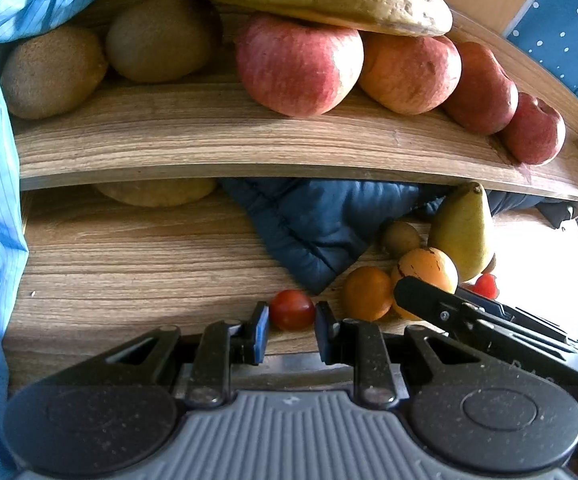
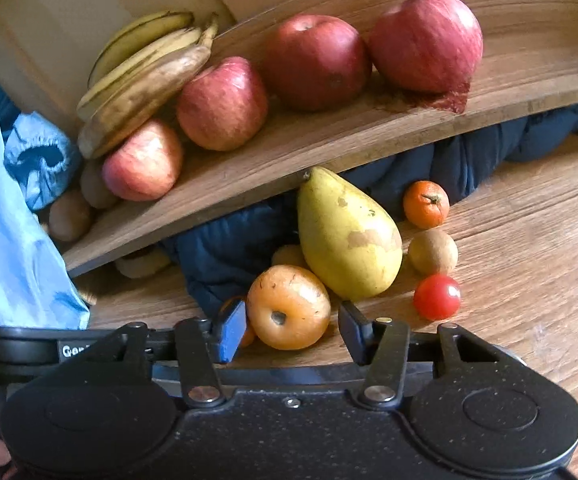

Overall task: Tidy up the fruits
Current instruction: 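Grasp the cherry tomato with left tool while right tool grasps the orange, then carry the cherry tomato and orange over the tray and open both tools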

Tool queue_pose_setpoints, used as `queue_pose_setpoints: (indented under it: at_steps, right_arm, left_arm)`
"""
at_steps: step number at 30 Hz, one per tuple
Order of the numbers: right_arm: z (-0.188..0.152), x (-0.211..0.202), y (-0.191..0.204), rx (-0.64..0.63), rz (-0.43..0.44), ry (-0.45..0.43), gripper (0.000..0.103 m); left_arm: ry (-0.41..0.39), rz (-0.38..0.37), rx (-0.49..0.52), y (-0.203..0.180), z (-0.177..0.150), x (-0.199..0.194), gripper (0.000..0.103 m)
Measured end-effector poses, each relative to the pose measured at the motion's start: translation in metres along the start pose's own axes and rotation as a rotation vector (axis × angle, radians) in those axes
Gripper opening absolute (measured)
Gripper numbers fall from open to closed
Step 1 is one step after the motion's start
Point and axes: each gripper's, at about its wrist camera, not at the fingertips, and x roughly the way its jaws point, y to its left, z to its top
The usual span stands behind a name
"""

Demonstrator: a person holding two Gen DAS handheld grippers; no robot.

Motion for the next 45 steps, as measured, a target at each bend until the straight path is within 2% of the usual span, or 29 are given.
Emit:
queue_pose_setpoints:
  at_steps: [2, 10, 22, 34, 45]
  right_arm:
    - [-0.001, 0.000, 0.001, -0.001, 0.009, -0.005, 0.048]
    - [-0.003, -0.001, -0.003, 0.011, 0.026, -0.009, 0.047]
    - [-0.011, -0.028, -0.001, -0.011, 0.089, -0.041, 0.047]
    - [-0.032, -0.056, 0.002, -0.072, 0.105, -0.038, 0.047]
    - [-0.058, -0.069, 0.007, -0.136, 0.112, 0.020, 0.047]
  left_arm:
    - [0.001, 0.001, 0.003, -0.001, 0.000, -0.001, 0.026]
    - [-0.004, 0.002, 0.010, -0.006, -0.002, -0.005, 0.026]
    - [-0.022, 0.018, 0.029, -0.015, -0.015, -0.018, 0.026]
    - [-0.045, 0.014, 0.005, -0.020, -0.044, -0.036, 0.026]
    - [-0.030, 0.025, -0.034, -0.017, -0.078, -0.045, 0.026]
